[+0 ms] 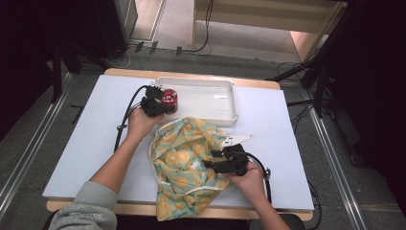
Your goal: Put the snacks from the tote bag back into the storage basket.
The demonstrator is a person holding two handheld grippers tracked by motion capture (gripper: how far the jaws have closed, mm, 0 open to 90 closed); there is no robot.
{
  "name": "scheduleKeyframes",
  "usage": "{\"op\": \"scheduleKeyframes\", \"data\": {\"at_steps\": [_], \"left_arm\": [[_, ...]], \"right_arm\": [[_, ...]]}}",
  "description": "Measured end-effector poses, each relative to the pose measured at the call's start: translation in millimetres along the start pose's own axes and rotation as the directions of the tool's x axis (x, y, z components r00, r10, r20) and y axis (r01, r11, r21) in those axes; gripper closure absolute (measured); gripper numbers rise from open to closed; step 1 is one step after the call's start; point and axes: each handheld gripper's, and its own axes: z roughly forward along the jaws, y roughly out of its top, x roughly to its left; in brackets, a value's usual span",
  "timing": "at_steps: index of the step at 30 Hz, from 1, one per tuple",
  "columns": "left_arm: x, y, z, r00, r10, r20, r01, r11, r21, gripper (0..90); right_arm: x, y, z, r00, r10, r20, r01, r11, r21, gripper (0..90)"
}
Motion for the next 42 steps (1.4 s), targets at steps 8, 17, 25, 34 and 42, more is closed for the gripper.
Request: {"op": "scheduleKeyframes", "data": {"at_steps": [8, 17, 25, 34, 42], "left_arm": [[1.8, -0.2, -8.5, 0.9992, -0.005, 0.039, 0.005, 1.0000, -0.003, 81.9], [-7.8, -4.3, -29.8, 0.9936, 0.055, 0.099, -0.057, 0.9981, 0.024, 60.6], [-18.0, -15.9, -47.7, 0.9889, 0.089, 0.119, -0.092, 0.9954, 0.026, 44.1], [-33.3, -33.6, -65.5, 0.9811, 0.121, 0.150, -0.125, 0.9921, 0.013, 40.8], [-41.1, -55.5, -80.2, 0.9774, 0.131, 0.166, -0.132, 0.9913, -0.008, 38.9]], "right_arm": [[1.5, 0.7, 0.1, 1.0000, -0.003, -0.004, 0.003, 1.000, 0.004, 45.2], [1.1, 0.6, -0.3, 1.0000, -0.001, 0.001, 0.001, 1.000, 0.000, 45.0], [1.8, 0.7, -0.4, 1.0000, -0.005, 0.000, 0.005, 1.000, -0.009, 44.7], [2.2, 0.4, 1.0, 1.0000, -0.004, 0.003, 0.004, 1.000, 0.005, 44.6], [2.7, 0.0, 2.1, 1.0000, -0.007, 0.005, 0.007, 1.000, 0.008, 44.4]]}}
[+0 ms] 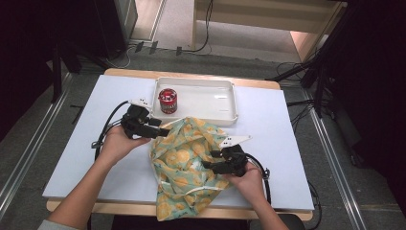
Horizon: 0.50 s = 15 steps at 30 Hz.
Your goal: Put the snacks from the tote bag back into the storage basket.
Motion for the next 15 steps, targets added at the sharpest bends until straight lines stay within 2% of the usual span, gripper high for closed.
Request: {"op": "scheduleKeyframes", "data": {"at_steps": [9, 12, 15], "left_arm": [[-11.6, -22.5, -1.1, 0.9998, 0.016, 0.014, -0.016, 0.9999, -0.004, 37.3], [-13.6, -31.3, -5.2, 0.9996, 0.008, 0.028, -0.007, 0.9998, -0.018, 36.4], [-15.3, -39.2, -8.3, 0.9997, 0.020, 0.010, -0.020, 0.9998, -0.005, 33.1]], "right_arm": [[0.1, 0.0, -0.7, 1.0000, -0.002, 0.005, 0.002, 1.000, 0.002, 44.3], [-0.2, 0.0, -1.1, 1.0000, 0.001, 0.005, -0.001, 1.000, 0.003, 44.2], [-0.4, 0.0, -1.1, 1.0000, 0.000, 0.002, 0.000, 1.000, 0.004, 44.3]]}}
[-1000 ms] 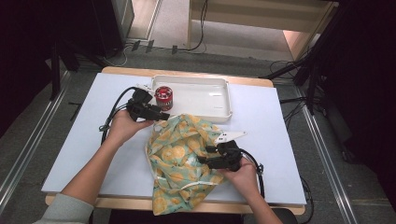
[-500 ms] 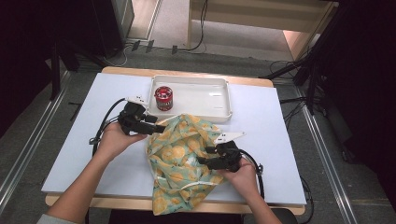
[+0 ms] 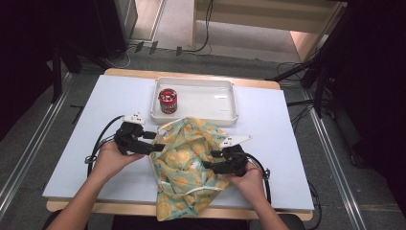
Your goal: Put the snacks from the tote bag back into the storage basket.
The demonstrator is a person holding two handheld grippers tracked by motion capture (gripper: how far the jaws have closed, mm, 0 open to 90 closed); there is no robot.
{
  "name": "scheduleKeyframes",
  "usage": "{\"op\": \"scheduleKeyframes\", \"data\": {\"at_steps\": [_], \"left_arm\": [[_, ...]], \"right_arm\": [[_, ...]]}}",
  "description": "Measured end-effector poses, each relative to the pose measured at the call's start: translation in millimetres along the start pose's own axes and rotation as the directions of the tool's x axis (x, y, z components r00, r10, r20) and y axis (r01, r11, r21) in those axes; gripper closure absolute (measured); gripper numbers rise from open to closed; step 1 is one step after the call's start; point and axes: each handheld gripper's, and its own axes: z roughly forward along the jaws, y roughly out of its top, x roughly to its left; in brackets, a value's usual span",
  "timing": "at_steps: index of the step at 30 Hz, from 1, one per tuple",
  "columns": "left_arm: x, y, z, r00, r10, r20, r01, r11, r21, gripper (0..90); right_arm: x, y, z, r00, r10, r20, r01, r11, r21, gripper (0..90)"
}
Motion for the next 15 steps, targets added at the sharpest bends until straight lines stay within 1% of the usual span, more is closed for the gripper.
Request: {"op": "scheduleKeyframes", "data": {"at_steps": [3, 5, 8, 9, 11, 13, 15], "left_arm": [[-1.1, -7.1, -2.1, 0.9999, -0.006, 0.016, 0.006, 0.9999, -0.014, 32.0], [-1.7, -10.7, -2.8, 1.0000, -0.005, 0.006, 0.005, 0.9999, -0.011, 31.9], [0.4, -15.6, -4.4, 0.9992, -0.033, 0.024, 0.033, 0.9994, -0.011, 32.5], [0.4, -15.6, -4.4, 0.9992, -0.033, 0.024, 0.033, 0.9994, -0.011, 32.1], [3.0, -19.6, -5.9, 0.9991, -0.034, 0.024, 0.035, 0.9993, -0.014, 30.1], [5.4, -21.0, -6.2, 0.9989, -0.037, 0.027, 0.037, 0.9993, -0.004, 26.6], [6.5, -21.6, -6.0, 0.9986, -0.043, 0.030, 0.043, 0.9991, 0.000, 22.2]], "right_arm": [[0.1, 0.0, 1.0, 1.0000, 0.001, -0.001, -0.001, 1.000, 0.003, 44.2], [0.1, 0.0, 1.2, 1.0000, 0.001, -0.001, -0.001, 1.000, 0.005, 44.1], [-0.3, 0.0, 1.3, 1.0000, 0.000, -0.001, 0.000, 1.000, 0.007, 44.0], [-0.5, 0.0, 1.4, 1.0000, 0.000, -0.001, 0.000, 1.000, 0.007, 43.8], [-0.7, -0.1, 1.7, 1.0000, 0.000, -0.003, 0.000, 1.000, 0.008, 43.4], [-0.9, -0.2, 1.9, 1.0000, 0.000, -0.006, 0.000, 1.000, 0.010, 43.2], [-1.3, -0.1, 1.9, 0.9998, -0.001, -0.019, 0.001, 1.000, 0.012, 44.3]]}}
